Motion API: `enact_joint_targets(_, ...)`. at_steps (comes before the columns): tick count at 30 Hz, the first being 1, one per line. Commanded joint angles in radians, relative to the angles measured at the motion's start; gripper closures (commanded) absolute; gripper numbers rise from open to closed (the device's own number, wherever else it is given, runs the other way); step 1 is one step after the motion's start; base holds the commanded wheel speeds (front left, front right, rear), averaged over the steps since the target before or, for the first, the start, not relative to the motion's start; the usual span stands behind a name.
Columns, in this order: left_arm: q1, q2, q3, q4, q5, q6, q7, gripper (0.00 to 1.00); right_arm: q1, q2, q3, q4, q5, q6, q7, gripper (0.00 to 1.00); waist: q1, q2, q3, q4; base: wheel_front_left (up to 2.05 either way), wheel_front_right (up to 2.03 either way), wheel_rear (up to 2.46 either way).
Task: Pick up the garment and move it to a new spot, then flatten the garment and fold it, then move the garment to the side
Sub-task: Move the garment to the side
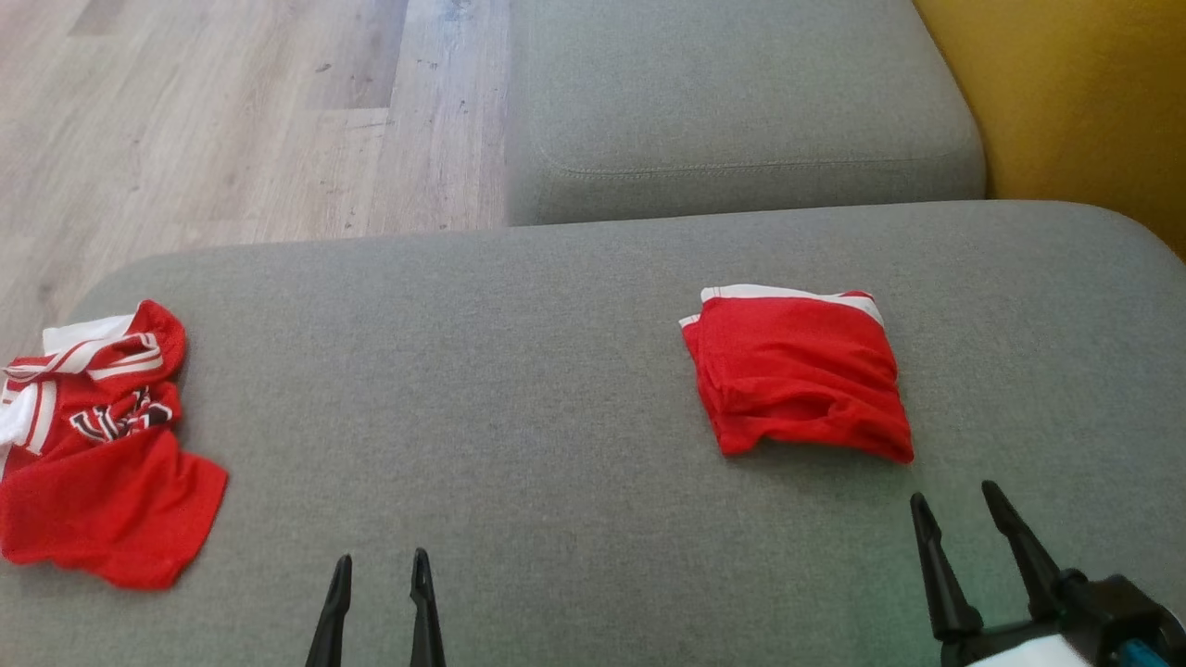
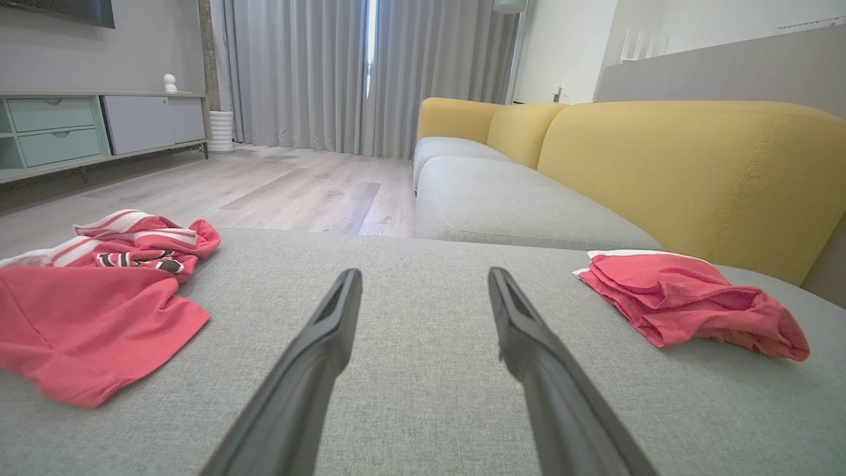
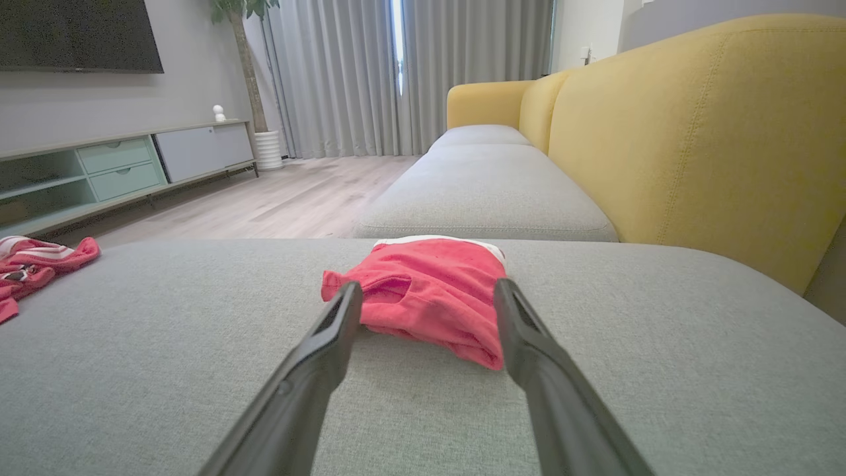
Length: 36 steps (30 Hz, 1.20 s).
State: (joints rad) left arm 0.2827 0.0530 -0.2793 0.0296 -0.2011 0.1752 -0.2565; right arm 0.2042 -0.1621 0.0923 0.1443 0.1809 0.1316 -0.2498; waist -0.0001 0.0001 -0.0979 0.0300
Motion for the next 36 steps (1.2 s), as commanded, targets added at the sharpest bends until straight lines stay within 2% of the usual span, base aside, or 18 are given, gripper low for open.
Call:
enact_joint_targets(1,-0.027,-0.003,0.034,-0.028,0.011,0.001,-0.005,0.0,-0.015,-0.012,0.021,-0.035,-0.014,-0.001,-0.012,0.0,0.0001,-0.0001,-0.002,0.001,0.0,0.0,0.0)
enact_joint_targets(6,-0.027,-0.003,0.045,-0.03,0.003,0.011,-0.005,0.0,-0.01,-0.006,0.027,-0.035,-0.027,-0.001,-0.012,0.0,0.0001,-0.0001,-0.005,-0.003,0.0,0.0,0.0)
enact_joint_targets(15,-0.019,-0.003,0.061,-0.026,0.018,-0.002,-0.005,0.0,-0.001,0.009,0.026,-0.032,-0.038,-0.001,-0.012,0.0,0.0001,-0.0001,-0.008,-0.021,0.0,0.0,0.0)
enact_joint_targets(27,-0.014,-0.003,0.058,-0.025,0.023,-0.007,-0.005,0.0,0.002,0.002,0.037,-0.028,-0.044,-0.001,-0.012,0.0,0.0001,-0.0001,-0.011,-0.029,0.0,0.0,0.0)
enact_joint_targets(36,-0.028,-0.003,0.046,-0.041,0.026,-0.015,-0.005,0.0,-0.043,-0.014,0.052,-0.029,-0.034,-0.001,-0.012,0.0,0.0001,-0.0001,0.03,-0.034,0.0,0.0,0.0)
